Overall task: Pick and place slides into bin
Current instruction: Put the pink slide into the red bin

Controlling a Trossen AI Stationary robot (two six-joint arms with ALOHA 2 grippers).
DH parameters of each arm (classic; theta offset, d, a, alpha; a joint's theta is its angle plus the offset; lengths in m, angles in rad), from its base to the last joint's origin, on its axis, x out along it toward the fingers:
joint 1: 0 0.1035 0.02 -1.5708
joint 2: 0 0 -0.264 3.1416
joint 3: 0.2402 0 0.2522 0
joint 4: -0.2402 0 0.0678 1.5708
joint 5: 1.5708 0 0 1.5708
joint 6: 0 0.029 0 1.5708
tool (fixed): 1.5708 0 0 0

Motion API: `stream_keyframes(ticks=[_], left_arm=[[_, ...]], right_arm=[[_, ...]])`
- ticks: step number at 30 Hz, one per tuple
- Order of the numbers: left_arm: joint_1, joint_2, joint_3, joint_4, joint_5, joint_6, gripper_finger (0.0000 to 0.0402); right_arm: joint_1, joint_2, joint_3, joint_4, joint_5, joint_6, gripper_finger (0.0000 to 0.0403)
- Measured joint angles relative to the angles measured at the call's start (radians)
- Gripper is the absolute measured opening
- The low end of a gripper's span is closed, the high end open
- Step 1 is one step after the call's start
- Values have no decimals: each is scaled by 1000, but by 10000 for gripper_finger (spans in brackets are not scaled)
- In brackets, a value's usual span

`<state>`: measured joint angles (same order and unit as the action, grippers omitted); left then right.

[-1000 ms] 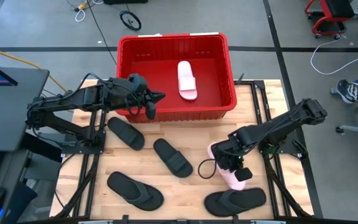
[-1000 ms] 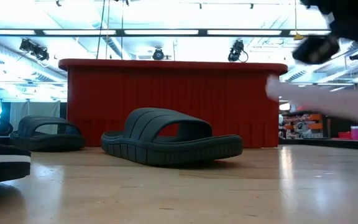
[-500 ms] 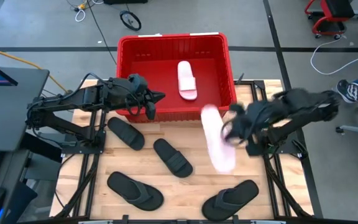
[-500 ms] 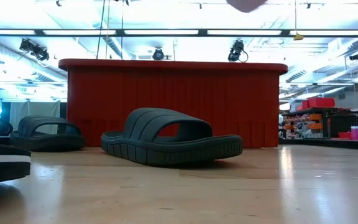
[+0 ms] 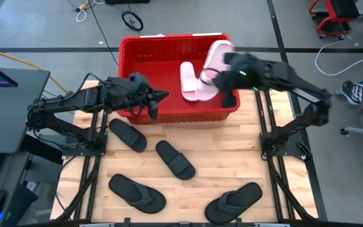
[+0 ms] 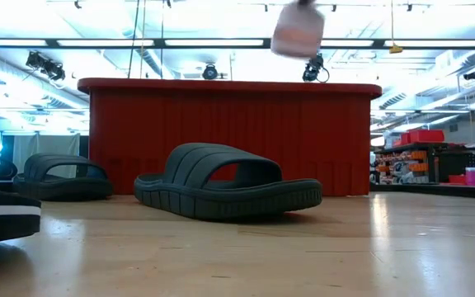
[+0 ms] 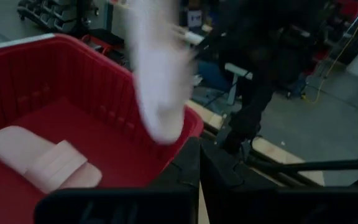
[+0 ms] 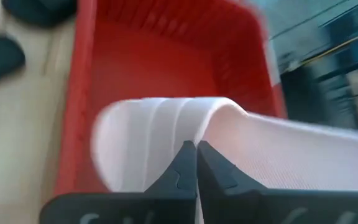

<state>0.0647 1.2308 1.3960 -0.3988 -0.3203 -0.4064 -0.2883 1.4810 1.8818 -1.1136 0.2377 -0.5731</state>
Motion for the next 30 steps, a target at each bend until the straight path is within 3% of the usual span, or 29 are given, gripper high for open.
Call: stream_keyframes(ticks=[6, 12, 18, 25, 30], left_arm=[[-2, 0, 0, 42, 0, -1, 10], [4, 0, 0, 41, 0, 9, 28], [28, 11, 1, 35, -2, 10, 17], [29, 20, 1, 36, -1, 10, 7], [29, 27, 1, 35, -1, 10, 21]], right_arm=[[-236, 166, -1, -27, -138, -83, 0], [-370, 344, -1, -29, -233, -88, 0], [-414, 488, 0, -5, -209, -167, 0], [-450, 606, 0, 39, -201, -99, 0], [-479, 635, 0, 84, -148, -59, 0]])
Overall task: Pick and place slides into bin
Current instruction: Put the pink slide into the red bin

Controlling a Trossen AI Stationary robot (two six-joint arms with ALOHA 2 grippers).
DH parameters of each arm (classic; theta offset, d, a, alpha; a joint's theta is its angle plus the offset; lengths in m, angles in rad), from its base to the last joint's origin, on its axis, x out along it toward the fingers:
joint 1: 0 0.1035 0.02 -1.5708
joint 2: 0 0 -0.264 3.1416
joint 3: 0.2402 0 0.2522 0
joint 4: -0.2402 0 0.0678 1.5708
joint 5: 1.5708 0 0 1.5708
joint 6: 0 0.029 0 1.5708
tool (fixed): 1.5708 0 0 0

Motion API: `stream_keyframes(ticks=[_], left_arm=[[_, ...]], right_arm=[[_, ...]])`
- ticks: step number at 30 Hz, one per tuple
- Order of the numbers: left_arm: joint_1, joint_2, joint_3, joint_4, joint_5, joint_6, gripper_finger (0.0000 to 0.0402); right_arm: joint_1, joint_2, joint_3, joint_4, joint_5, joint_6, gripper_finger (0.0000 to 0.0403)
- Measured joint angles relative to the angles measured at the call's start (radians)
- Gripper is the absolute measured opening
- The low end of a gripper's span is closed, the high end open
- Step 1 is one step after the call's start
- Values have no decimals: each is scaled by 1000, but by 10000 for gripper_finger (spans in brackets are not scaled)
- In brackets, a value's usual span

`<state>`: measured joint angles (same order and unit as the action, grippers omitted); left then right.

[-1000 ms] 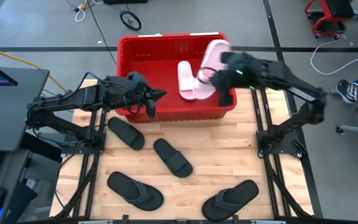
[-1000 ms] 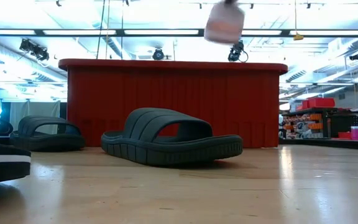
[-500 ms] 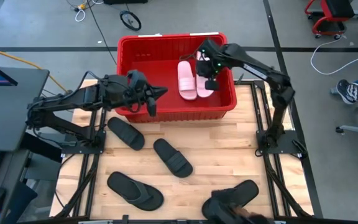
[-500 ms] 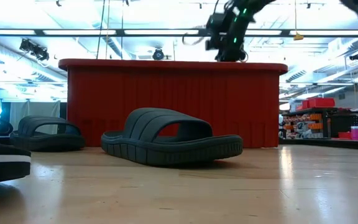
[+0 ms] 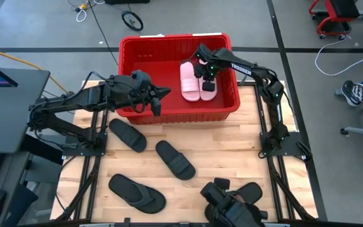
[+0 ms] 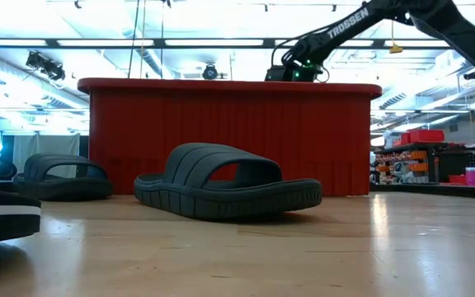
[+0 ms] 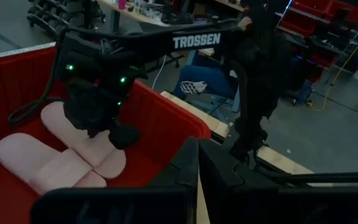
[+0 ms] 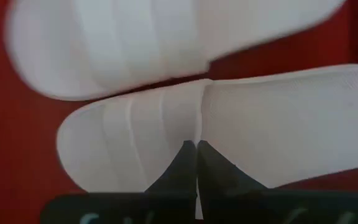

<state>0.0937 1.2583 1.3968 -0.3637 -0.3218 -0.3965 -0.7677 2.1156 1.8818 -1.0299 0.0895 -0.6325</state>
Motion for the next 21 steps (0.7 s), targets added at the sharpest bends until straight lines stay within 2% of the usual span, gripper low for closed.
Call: stream_keyframes(ticks=[5, 12, 21], left_arm=[[0, 11, -1, -9, 0, 0, 30], [0, 12, -1, -9, 0, 0, 22], [0, 12, -1, -9, 0, 0, 8]], right_arm=[[-33, 7, 0, 7, 35, -27, 0], [-75, 6, 0, 2, 33, 59, 9], [-87, 6, 0, 4, 29, 90, 64]])
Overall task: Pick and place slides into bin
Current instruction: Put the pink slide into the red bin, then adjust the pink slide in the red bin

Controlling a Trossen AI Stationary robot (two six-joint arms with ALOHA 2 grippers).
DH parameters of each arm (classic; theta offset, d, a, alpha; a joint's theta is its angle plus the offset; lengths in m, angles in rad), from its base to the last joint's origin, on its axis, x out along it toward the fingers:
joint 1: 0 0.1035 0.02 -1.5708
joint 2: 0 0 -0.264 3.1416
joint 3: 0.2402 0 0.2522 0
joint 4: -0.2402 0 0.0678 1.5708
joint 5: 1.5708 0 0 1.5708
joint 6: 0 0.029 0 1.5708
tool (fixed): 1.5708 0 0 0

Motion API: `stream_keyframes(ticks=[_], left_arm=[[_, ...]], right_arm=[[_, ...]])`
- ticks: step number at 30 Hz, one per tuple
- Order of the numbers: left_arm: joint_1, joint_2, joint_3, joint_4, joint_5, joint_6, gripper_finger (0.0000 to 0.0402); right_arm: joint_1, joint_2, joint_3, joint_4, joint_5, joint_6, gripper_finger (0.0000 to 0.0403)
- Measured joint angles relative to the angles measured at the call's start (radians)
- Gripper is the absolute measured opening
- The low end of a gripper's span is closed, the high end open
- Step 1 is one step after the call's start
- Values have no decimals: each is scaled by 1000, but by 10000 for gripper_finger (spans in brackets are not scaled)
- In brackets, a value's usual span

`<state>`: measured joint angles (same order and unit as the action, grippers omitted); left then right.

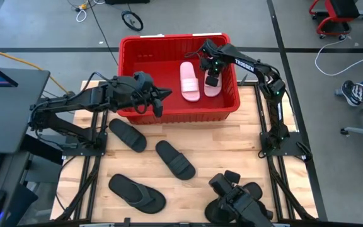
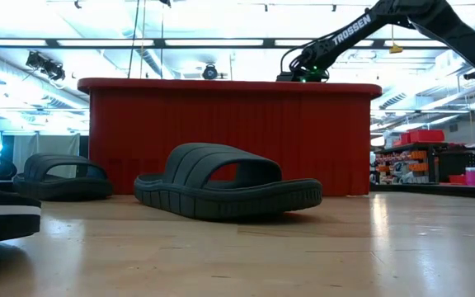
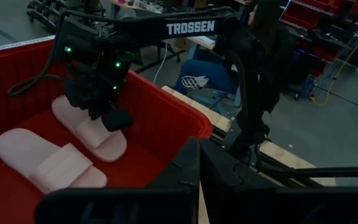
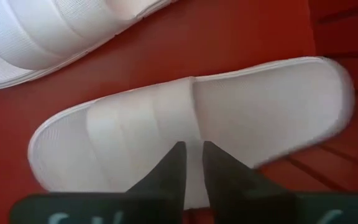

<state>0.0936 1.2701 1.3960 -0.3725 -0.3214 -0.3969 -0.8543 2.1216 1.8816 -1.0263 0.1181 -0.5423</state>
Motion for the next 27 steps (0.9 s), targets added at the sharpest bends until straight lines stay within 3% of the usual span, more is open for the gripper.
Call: stream_keyframes(ticks=[8, 16, 21, 27], left_arm=[[0, 0, 0, 1, 0, 0, 22], [0, 0, 0, 1, 0, -1, 9], [0, 0, 0, 2, 0, -1, 9], [0, 0, 0, 2, 0, -1, 24]], right_arm=[[18, -14, 0, 0, -9, 26, 113], [72, -87, 3, 78, -391, 0, 122], [116, -49, 2, 97, -387, -43, 123], [140, 1, 0, 278, -320, 21, 124]])
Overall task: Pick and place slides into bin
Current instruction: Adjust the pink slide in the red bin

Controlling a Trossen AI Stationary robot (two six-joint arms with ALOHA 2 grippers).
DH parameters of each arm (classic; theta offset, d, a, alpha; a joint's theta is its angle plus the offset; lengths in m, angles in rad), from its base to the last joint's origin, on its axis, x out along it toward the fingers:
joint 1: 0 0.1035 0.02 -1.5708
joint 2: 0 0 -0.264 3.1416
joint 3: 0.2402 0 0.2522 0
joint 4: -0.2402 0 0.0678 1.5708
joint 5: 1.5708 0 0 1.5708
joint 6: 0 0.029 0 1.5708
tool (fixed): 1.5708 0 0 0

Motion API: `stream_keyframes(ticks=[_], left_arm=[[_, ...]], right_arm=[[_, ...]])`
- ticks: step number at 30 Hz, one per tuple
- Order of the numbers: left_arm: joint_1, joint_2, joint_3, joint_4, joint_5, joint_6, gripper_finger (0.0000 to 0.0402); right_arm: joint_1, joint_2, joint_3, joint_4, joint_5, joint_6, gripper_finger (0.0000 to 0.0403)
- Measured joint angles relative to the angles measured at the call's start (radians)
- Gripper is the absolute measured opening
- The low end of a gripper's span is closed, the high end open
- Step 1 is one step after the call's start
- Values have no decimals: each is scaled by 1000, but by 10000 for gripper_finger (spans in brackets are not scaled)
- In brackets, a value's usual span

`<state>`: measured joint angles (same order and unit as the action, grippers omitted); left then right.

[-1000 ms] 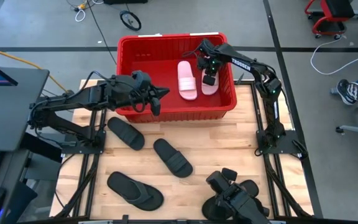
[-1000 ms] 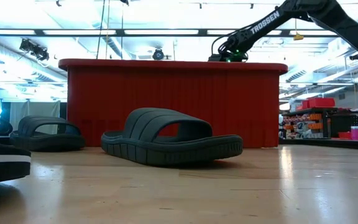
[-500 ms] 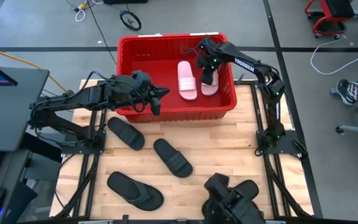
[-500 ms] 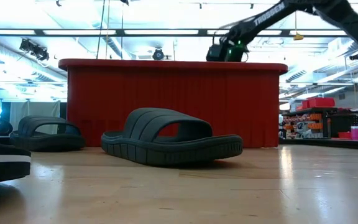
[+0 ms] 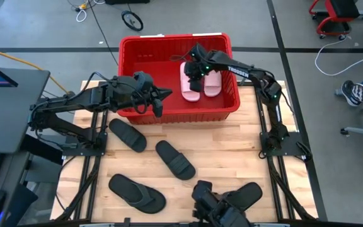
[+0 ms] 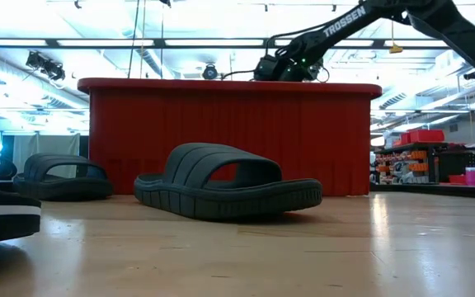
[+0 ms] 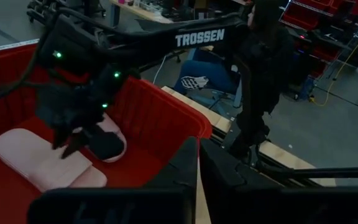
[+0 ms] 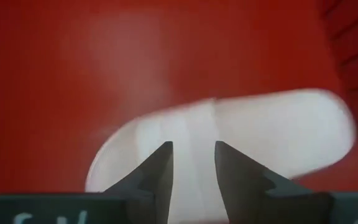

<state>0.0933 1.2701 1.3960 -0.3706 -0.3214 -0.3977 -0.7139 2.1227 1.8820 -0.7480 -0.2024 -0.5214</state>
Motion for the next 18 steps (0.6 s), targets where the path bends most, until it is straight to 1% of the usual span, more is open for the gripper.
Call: stream_keyframes(ticks=[2, 5, 9, 14, 18], left_arm=[[0, 0, 0, 0, 0, 0, 24], [0, 0, 0, -1, 0, 0, 19], [0, 0, 0, -1, 0, 0, 10], [0, 0, 0, -2, 0, 0, 11], [0, 0, 0, -8, 0, 0, 21]], right_arm=[[-1, 5, 0, 20, -4, 24, 127], [-12, 7, 0, 6, -13, 32, 138], [-24, 7, -5, -2, -15, 56, 163], [-31, 7, -61, 5, -14, 57, 197], [-30, 8, -106, 87, 9, 56, 214]])
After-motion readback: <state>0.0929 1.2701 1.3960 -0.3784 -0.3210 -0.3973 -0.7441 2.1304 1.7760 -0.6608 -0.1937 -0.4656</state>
